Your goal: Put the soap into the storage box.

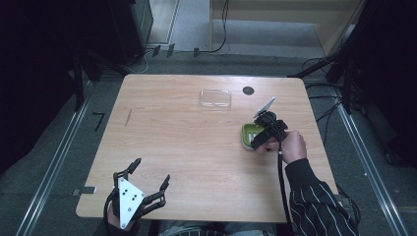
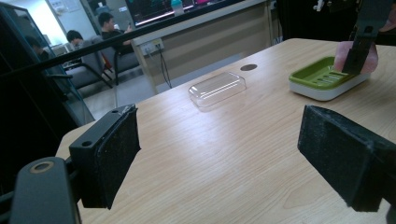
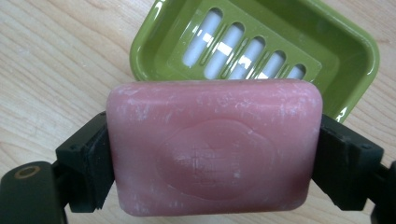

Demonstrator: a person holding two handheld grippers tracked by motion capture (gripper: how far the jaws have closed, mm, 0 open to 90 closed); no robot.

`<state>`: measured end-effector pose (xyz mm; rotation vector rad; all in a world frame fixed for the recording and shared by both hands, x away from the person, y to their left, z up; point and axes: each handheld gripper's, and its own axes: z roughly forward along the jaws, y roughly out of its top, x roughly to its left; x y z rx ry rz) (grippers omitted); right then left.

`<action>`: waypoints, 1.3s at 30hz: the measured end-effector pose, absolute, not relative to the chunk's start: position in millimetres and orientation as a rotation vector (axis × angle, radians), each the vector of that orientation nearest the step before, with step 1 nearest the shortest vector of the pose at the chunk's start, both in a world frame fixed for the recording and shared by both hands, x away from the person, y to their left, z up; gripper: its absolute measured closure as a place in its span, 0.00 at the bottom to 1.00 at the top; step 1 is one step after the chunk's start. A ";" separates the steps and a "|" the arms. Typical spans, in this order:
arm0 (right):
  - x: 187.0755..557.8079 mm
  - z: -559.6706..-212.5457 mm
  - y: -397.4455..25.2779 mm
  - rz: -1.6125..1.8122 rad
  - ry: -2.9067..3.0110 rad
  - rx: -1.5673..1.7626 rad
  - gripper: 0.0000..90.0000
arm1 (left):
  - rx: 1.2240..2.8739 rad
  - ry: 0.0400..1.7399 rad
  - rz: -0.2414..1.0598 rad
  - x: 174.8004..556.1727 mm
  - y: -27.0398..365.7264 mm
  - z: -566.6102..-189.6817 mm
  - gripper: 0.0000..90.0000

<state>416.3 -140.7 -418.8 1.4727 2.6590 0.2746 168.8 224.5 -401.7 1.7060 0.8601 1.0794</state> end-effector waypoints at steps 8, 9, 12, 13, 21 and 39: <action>419.6 -419.8 -142.0 0.303 2.650 1.486 0.15 | 1.710 0.860 1.085 167.3 225.4 -401.6 0.15; 420.0 -420.1 -142.0 0.310 2.646 1.487 0.15 | 1.707 0.863 1.086 167.5 225.6 -401.6 0.15; 420.5 -421.2 -141.3 0.308 2.644 1.495 0.15 | 1.708 0.857 1.083 168.2 225.4 -401.7 0.15; 420.6 -421.7 -141.4 0.308 2.641 1.497 0.15 | 1.708 0.857 1.082 168.4 225.2 -401.7 0.15; 426.3 -421.9 -141.8 0.334 2.583 1.561 0.15 | 1.708 0.849 1.077 170.2 224.1 -401.8 0.15; 435.2 -425.6 -151.1 0.388 2.519 1.646 0.15 | 1.710 0.847 1.081 169.5 224.0 -401.9 0.15</action>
